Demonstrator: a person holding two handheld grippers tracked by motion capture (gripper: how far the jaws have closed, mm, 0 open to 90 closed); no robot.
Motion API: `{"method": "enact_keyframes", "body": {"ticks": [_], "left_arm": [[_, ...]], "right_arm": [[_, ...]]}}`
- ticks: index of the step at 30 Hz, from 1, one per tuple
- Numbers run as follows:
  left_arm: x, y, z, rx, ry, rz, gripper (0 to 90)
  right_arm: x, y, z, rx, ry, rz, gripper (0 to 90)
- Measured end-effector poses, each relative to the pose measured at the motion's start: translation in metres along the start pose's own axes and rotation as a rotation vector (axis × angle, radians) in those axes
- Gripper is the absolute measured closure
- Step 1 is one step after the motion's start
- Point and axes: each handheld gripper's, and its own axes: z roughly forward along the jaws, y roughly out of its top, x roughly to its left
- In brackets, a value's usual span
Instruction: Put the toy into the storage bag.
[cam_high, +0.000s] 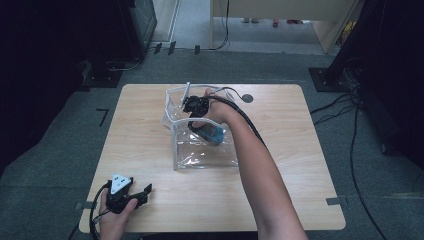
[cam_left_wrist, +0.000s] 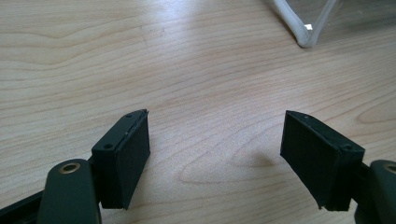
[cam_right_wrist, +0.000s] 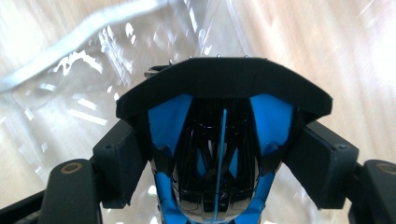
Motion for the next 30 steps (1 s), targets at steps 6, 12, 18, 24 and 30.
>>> {"method": "enact_keyframes", "body": {"ticks": [6,12,18,24,30], "left_arm": [[0.0,0.0,0.0,-0.001,0.0,-0.001,24.5],[0.0,0.0,0.0,-0.001,-0.001,-0.001,24.5],[0.0,0.0,0.0,-0.001,0.0,0.001,24.5],[0.0,0.0,0.0,-0.002,0.001,0.001,24.5],[0.0,0.0,0.0,-0.002,0.001,0.0,24.5]], "right_arm": [[-0.001,-0.004,0.006,0.054,0.043,-0.007,25.7],[0.003,-0.006,0.015,0.065,0.006,-0.021,25.6],[0.002,-0.008,0.018,0.116,0.133,-0.012,25.7],[-0.002,-0.011,0.021,0.089,0.067,-0.011,25.5],[0.007,-0.011,0.025,0.117,0.039,-0.056,25.4]]}}
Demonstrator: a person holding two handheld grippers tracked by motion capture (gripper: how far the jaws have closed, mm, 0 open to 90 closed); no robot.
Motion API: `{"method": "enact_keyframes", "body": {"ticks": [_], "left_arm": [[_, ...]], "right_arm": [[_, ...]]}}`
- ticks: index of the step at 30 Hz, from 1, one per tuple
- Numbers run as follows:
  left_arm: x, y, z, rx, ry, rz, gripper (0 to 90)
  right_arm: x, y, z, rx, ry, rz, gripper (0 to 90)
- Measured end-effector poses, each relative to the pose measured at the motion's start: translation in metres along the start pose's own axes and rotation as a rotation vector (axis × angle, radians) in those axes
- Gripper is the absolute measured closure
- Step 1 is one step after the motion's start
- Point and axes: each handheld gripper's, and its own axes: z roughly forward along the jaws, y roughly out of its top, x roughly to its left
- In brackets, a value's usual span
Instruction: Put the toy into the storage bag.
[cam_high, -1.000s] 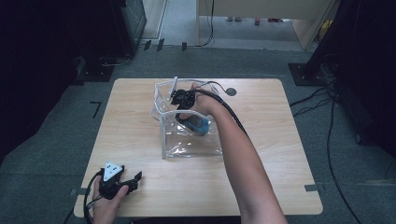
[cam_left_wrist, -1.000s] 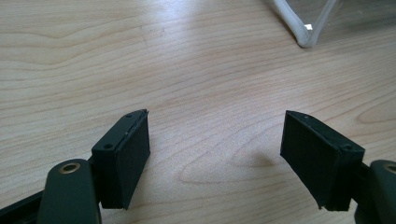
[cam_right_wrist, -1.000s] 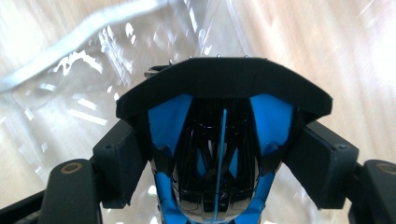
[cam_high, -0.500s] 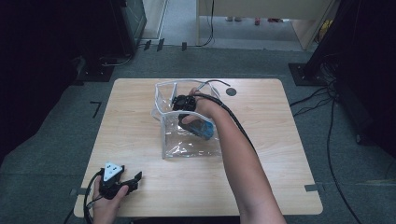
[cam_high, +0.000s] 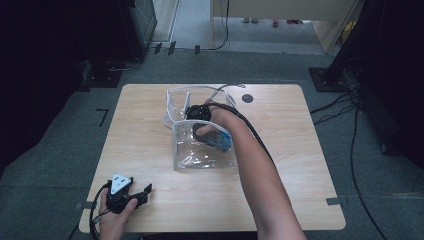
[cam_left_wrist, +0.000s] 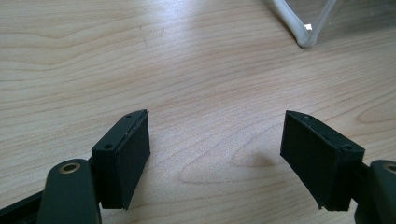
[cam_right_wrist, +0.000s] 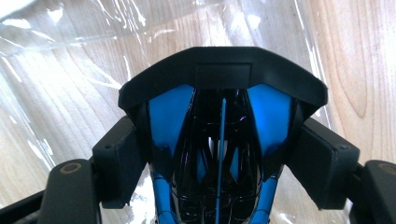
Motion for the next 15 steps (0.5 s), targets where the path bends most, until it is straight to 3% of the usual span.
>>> {"method": "enact_keyframes", "body": {"ticks": [7,15], "left_arm": [[0.0001,-0.0001,-0.0001,0.001,-0.001,-0.001,24.5],[0.0001,-0.0002,-0.0003,0.0,-0.001,-0.002,24.5]], "right_arm": [[0.004,-0.0025,0.0075,0.045,-0.041,0.012,23.0],[0.0032,-0.003,0.0062,0.036,-0.058,0.006,16.9]]}}
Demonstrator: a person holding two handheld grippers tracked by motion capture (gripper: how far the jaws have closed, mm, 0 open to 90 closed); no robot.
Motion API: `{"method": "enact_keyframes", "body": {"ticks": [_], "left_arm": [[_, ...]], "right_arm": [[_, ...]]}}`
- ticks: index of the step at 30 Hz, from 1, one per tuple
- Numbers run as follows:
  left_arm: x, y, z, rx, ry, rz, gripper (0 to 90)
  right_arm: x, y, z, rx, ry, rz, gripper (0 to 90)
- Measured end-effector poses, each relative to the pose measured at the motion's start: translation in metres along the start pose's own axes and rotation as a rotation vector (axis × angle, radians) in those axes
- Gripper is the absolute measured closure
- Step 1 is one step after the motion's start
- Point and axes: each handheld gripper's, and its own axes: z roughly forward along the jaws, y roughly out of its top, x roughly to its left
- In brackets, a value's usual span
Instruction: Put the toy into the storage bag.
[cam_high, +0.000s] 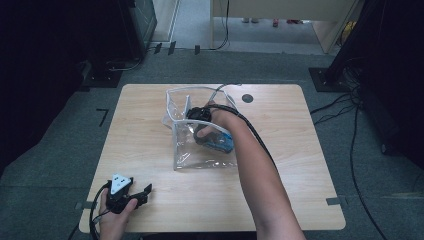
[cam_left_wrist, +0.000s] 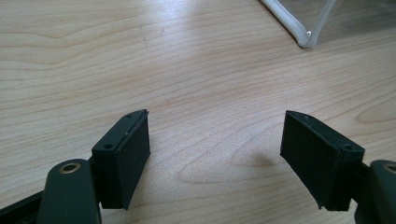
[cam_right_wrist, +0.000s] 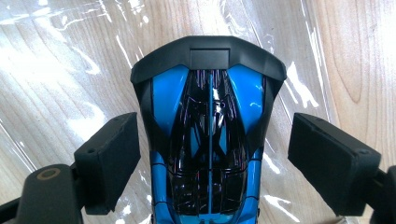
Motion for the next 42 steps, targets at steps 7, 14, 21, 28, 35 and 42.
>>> {"method": "enact_keyframes", "body": {"ticks": [7,14,21,28,35,42], "left_arm": [[0.0,0.0,0.0,0.001,0.0,0.001,24.5],[0.0,0.0,0.0,0.002,0.001,0.004,24.5],[0.0,0.001,0.0,0.003,0.001,0.006,24.5],[0.0,0.001,0.0,0.004,0.0,0.005,24.5],[0.0,0.0,-0.001,0.005,0.0,0.007,24.5],[-0.001,0.001,0.0,0.005,0.003,0.007,24.5]], "right_arm": [[0.001,0.0,-0.005,-0.006,0.001,-0.002,7.7],[0.0,0.0,-0.014,-0.026,0.01,0.008,2.5],[0.0,0.002,-0.035,-0.14,-0.031,0.013,1.8],[0.0,0.0,-0.06,-0.249,-0.04,0.025,1.9],[-0.003,-0.003,-0.084,-0.35,-0.085,0.063,5.5],[-0.006,-0.014,-0.105,-0.449,-0.127,0.085,9.9]]}}
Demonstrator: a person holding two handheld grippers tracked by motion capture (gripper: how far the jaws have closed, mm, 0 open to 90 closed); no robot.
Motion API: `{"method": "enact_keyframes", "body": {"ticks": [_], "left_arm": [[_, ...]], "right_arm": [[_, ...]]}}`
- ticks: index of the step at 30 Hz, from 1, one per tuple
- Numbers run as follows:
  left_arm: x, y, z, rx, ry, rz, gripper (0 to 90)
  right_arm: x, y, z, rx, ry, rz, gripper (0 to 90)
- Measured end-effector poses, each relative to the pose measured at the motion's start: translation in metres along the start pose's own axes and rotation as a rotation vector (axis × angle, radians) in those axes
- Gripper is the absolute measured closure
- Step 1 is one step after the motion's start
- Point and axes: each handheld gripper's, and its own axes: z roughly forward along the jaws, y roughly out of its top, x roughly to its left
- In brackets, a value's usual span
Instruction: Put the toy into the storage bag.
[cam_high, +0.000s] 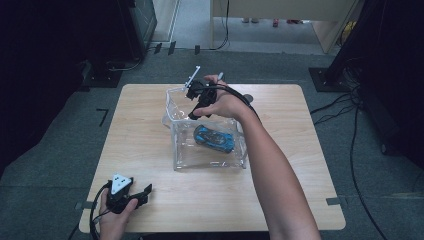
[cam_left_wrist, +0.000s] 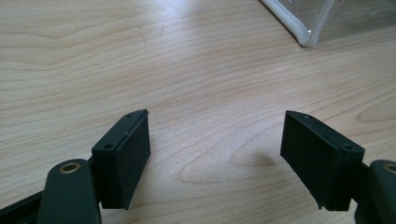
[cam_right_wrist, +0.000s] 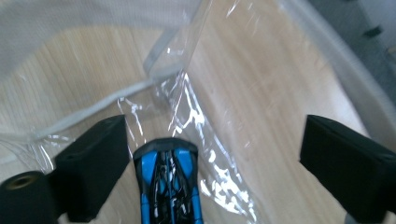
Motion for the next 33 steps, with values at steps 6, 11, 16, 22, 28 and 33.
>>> {"method": "enact_keyframes", "body": {"ticks": [6,11,16,22,28,33], "left_arm": [[0.0,0.0,0.0,0.002,0.0,0.001,24.5],[-0.001,0.0,0.0,0.0,0.001,-0.001,24.5],[-0.001,0.0,0.0,0.005,0.005,0.004,24.5],[-0.001,0.0,0.0,0.003,0.008,0.005,24.5],[-0.002,0.0,0.001,0.0,0.01,0.005,24.5],[-0.002,0.0,0.001,0.0,0.011,0.004,24.5]], "right_arm": [[-0.003,-0.004,-0.026,-0.159,0.022,0.023,19.9],[-0.001,-0.01,-0.045,-0.243,0.018,0.027,22.7],[-0.001,-0.019,-0.067,-0.313,0.002,0.044,22.7],[0.001,-0.035,-0.09,-0.409,-0.023,0.088,23.9],[0.004,-0.058,-0.108,-0.465,-0.063,0.12,24.6],[0.005,-0.081,-0.116,-0.469,-0.106,0.126,24.3]]}}
